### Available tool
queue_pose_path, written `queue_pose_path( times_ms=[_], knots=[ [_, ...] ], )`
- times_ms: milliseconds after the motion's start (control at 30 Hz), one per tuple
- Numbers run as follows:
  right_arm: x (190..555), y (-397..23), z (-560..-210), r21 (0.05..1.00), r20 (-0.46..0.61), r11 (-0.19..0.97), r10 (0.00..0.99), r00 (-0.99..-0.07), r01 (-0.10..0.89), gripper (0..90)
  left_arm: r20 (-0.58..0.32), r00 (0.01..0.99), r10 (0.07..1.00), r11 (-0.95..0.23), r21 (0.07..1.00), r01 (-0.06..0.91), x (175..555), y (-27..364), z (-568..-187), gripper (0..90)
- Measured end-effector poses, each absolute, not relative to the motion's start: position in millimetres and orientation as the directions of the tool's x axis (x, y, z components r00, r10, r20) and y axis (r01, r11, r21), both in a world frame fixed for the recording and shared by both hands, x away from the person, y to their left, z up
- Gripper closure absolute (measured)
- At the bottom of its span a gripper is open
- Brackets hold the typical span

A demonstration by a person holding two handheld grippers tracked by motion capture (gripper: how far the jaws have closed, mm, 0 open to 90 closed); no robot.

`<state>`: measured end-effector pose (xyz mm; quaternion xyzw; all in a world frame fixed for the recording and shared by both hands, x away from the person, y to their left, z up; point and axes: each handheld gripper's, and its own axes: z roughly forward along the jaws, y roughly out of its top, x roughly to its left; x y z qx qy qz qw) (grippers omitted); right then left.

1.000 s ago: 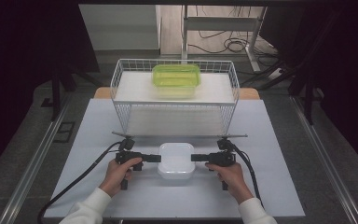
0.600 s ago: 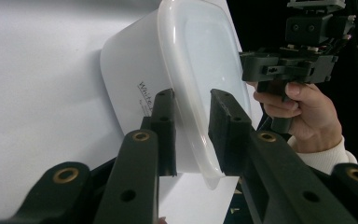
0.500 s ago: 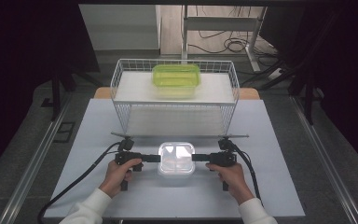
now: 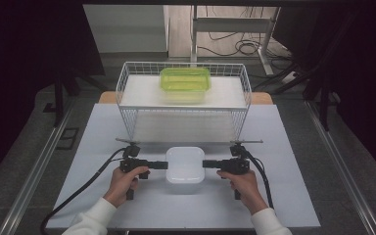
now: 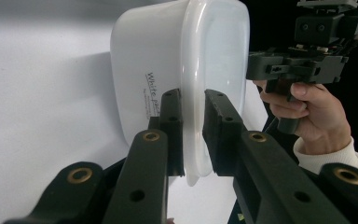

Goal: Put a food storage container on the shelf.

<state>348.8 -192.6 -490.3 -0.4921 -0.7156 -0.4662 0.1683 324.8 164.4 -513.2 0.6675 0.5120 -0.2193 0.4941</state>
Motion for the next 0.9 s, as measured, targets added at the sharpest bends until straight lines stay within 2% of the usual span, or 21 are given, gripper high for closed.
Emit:
queue_pose_path(
  times_ms=[533, 900],
  knots=[
    [348, -194, -486, 0.522, 0.694, 0.083, 0.537, -0.479, 0.849, 77.7, -0.793, 0.409, 0.451, 0.02, 0.467, 0.884, 322, 166, -505, 80.3],
    [345, -192, -475, 0.556, 0.682, 0.087, 0.522, -0.513, 0.827, 78.1, -0.757, 0.451, 0.472, 0.008, 0.516, 0.857, 318, 167, -491, 80.5]
  ],
)
